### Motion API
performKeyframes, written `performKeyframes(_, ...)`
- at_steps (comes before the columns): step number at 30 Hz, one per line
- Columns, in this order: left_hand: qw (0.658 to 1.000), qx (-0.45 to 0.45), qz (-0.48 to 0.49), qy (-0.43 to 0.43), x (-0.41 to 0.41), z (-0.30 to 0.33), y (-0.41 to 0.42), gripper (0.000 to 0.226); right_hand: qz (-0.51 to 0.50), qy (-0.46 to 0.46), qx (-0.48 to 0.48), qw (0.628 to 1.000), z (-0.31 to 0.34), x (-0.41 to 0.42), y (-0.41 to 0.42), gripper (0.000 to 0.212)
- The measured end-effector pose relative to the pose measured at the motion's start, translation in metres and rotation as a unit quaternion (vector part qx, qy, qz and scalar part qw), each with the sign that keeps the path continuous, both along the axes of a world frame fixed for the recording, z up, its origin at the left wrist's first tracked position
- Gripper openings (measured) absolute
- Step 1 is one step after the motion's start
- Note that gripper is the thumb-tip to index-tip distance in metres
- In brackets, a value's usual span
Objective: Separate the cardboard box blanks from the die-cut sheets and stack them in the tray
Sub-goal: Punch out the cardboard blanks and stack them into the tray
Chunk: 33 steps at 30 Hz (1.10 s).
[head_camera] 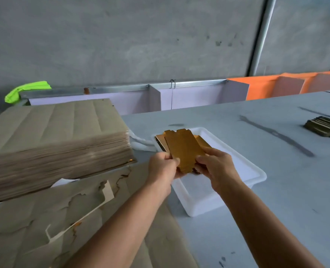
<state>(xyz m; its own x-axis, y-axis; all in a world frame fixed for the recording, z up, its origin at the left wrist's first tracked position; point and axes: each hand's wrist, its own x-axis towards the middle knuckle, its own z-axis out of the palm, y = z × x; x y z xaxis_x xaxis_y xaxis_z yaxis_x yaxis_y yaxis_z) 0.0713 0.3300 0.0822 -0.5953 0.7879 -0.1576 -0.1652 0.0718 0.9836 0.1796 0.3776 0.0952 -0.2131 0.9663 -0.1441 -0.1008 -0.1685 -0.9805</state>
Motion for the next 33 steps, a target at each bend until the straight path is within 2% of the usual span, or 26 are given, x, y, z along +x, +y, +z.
performKeyframes(4, 0.999, 0.045, 0.013, -0.005, 0.005, 0.005, 0.046, 0.013, -0.022, 0.002, -0.002, 1.000, 0.012, 0.003, 0.047, 0.022)
performKeyframes(6, 0.998, 0.065, 0.008, 0.008, 0.006, 0.008, 0.066, 0.028, -0.053, -0.009, 0.006, 0.999, 0.016, 0.002, 0.070, 0.021)
performKeyframes(8, 0.997, 0.067, 0.004, 0.038, 0.007, 0.005, 0.082, 0.037, -0.085, -0.024, 0.004, 0.996, 0.015, 0.000, 0.091, 0.020)
performKeyframes(12, 0.990, 0.041, -0.001, 0.137, 0.015, -0.010, 0.103, 0.037, -0.118, -0.066, 0.001, 0.991, 0.000, -0.003, 0.118, 0.017)
performKeyframes(15, 0.962, 0.010, -0.052, 0.268, 0.025, -0.024, 0.107, 0.038, -0.134, -0.088, -0.006, 0.987, -0.016, -0.001, 0.132, 0.026)
performKeyframes(18, 0.908, -0.001, -0.099, 0.407, 0.034, -0.033, 0.108, 0.030, -0.148, -0.115, -0.007, 0.982, -0.026, 0.000, 0.140, 0.032)
performKeyframes(21, 0.865, -0.013, -0.120, 0.487, 0.039, -0.038, 0.105, 0.021, -0.154, -0.119, -0.010, 0.981, -0.033, -0.001, 0.145, 0.030)
performKeyframes(24, 0.843, -0.027, -0.127, 0.523, 0.038, -0.040, 0.102, 0.016, -0.148, -0.120, -0.017, 0.981, -0.039, -0.001, 0.146, 0.028)
performKeyframes(29, 0.822, -0.051, -0.151, 0.546, 0.037, -0.042, 0.102, 0.023, -0.142, -0.117, -0.016, 0.983, -0.044, -0.005, 0.150, 0.022)
performKeyframes(31, 0.812, -0.065, -0.157, 0.558, 0.037, -0.043, 0.101, 0.022, -0.142, -0.149, -0.003, 0.979, -0.047, -0.007, 0.152, 0.009)
performKeyframes(33, 0.803, -0.075, -0.163, 0.568, 0.038, -0.044, 0.101, 0.021, -0.144, -0.189, 0.029, 0.971, -0.050, -0.009, 0.151, 0.017)
